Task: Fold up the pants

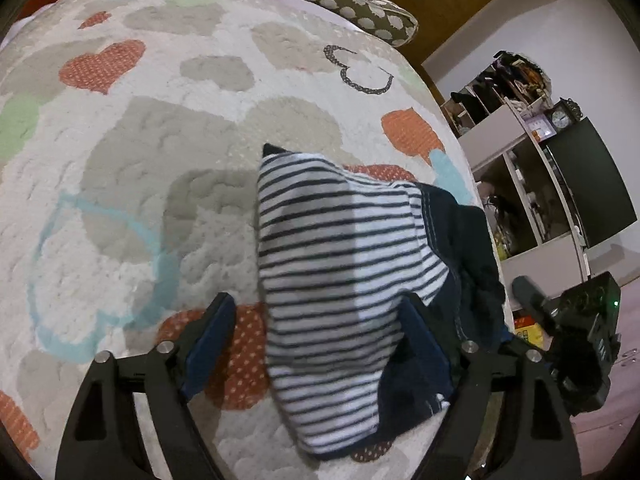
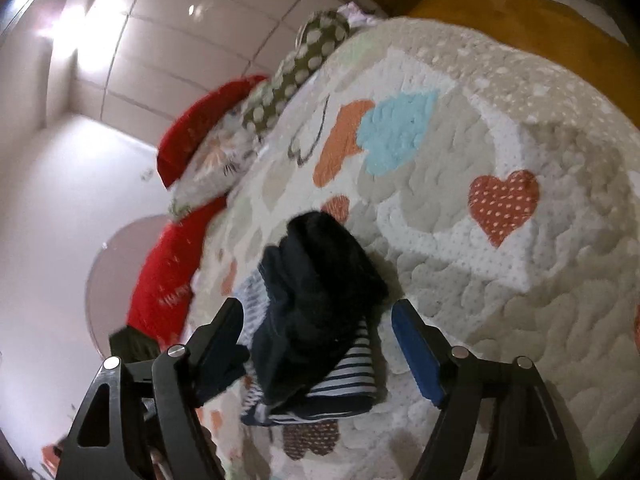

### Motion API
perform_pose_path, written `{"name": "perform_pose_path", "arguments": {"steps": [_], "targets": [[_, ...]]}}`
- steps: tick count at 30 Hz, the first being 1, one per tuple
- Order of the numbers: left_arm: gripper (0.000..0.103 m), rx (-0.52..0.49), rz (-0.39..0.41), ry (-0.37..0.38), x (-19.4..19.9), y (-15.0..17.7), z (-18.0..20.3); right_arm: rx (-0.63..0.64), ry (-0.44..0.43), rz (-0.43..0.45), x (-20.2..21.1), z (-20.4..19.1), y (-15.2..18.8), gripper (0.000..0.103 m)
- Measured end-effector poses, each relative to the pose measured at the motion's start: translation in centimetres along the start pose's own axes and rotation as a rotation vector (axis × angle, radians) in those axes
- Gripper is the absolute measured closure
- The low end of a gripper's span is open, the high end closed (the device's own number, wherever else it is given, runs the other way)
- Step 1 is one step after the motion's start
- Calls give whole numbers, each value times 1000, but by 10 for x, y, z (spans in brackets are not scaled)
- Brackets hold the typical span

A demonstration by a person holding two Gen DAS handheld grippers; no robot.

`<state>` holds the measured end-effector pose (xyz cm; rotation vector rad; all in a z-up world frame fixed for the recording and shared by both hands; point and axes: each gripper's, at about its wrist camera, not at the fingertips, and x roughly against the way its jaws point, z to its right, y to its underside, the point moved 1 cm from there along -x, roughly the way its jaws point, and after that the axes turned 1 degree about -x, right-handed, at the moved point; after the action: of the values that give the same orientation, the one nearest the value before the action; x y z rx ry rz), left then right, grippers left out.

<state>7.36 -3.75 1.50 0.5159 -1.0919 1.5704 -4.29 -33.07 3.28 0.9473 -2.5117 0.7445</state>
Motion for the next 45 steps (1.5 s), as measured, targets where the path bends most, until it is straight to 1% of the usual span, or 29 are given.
{"name": "perform_pose_path", "arguments": {"steps": [2,3,4,5,6,7,8,9,10,11,13,17,20,22,23,24,25,26,27,29,31,32,35,36,38,40,43,44,45], "targets": [[16,-6,-1,13,-5,-5,3,35,24,-52,-17,-6,0,22],[16,6,-8,33,-8,-9,4,62,39,-74,-26,-9,1,23],[16,19,-14,50,-10,-10,3,92,65,-94,-37,-12,1,27],[23,26,-19,69,-10,-11,4,120,90,-104,-47,-14,1,33],[48,26,-37,107,-11,-12,5,143,106,-108,-54,-17,2,43],[57,22,-54,120,-13,-13,6,155,117,-110,-59,-19,2,45],[61,17,-54,117,-12,-13,7,160,119,-111,-61,-21,2,49],[65,12,-42,120,-9,-14,7,160,107,-120,-61,-23,0,59],[67,14,-39,125,-6,-16,7,159,93,-130,-61,-26,-1,64],[68,19,-36,130,-4,-17,6,165,86,-129,-60,-29,-2,64],[68,28,-11,134,4,-25,4,188,75,-125,-59,-39,-6,66],[68,27,45,100,21,-48,-1,230,50,-129,-68,-61,-15,67],[68,39,77,56,26,-69,-9,260,47,-121,-83,-78,-26,67],[60,60,94,-23,21,-81,-20,279,53,-121,-94,-86,-31,67],[55,73,99,-80,17,-83,-26,290,65,-123,-102,-88,-33,65],[54,79,98,-123,13,-84,-31,299,91,-125,-109,-88,-34,65],[54,82,91,-141,10,-83,-36,304,134,-128,-117,-85,-33,63],[54,92,80,-134,10,-78,-42,297,177,-140,-124,-78,-33,60],[50,104,76,-116,13,-74,-46,278,194,-152,-126,-71,-33,58],[48,116,84,-104,23,-63,-49,221,164,-147,-117,-58,-35,57],[47,99,114,-124,39,-49,-48,197,151,-103,-99,-56,-37,54],[44,92,130,-139,46,-42,-46,200,142,-69,-86,-59,-39,53],[33,78,196,-191,67,-20,-41,268,131,33,-55,-82,-38,52],[30,80,220,-213,73,-10,-40,288,117,47,-49,-89,-36,52],[30,81,238,-231,82,5,-39,318,71,28,-51,-102,-29,52],[30,64,249,-264,86,21,-36,342,47,-33,-65,-105,-17,52],[29,36,274,-329,90,38,-31,307,109,-106,-97,-90,-6,52],[29,24,283,-351,92,44,-29,292,139,-129,-106,-81,-2,52],[29,17,292,-369,93,48,-28,283,150,-138,-109,-74,0,52]]}}
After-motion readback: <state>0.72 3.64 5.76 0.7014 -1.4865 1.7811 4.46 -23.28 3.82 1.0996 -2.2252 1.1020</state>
